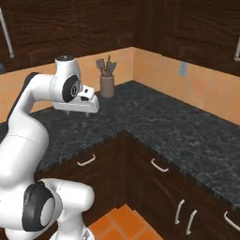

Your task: Take a straw from the drawer in front and place it inside the glass cup on the dining counter.

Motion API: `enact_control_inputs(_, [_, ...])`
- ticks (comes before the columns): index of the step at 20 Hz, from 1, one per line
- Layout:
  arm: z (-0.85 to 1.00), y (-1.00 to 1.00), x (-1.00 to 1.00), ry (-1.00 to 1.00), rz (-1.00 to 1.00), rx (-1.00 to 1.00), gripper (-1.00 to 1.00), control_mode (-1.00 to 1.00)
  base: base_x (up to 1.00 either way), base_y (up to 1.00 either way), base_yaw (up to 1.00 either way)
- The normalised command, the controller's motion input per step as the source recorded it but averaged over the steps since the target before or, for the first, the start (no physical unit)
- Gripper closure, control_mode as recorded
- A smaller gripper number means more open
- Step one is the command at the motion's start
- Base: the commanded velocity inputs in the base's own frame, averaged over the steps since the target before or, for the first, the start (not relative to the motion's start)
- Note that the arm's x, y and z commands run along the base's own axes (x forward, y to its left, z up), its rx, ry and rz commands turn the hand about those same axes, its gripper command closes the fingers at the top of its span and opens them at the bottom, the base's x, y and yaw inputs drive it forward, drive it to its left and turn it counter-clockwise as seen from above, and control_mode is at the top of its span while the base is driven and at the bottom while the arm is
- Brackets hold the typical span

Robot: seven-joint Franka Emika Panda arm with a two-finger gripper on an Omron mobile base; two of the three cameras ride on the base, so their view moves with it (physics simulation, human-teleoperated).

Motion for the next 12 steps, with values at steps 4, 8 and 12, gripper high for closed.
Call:
enact_control_inputs(4, [0.0,0.0,0.0,0.0,0.0,0.0,-1.0,1.0,0.0,0.72,-0.56])
enact_control_inputs(8, [0.0,0.0,0.0,0.0,0.0,0.0,-1.0,1.0,-0.04,0.62,-0.53])
enact_control_inputs(12, [0.0,0.0,0.0,0.0,0.0,0.0,-1.0,1.0,-0.33,0.53,-0.51])
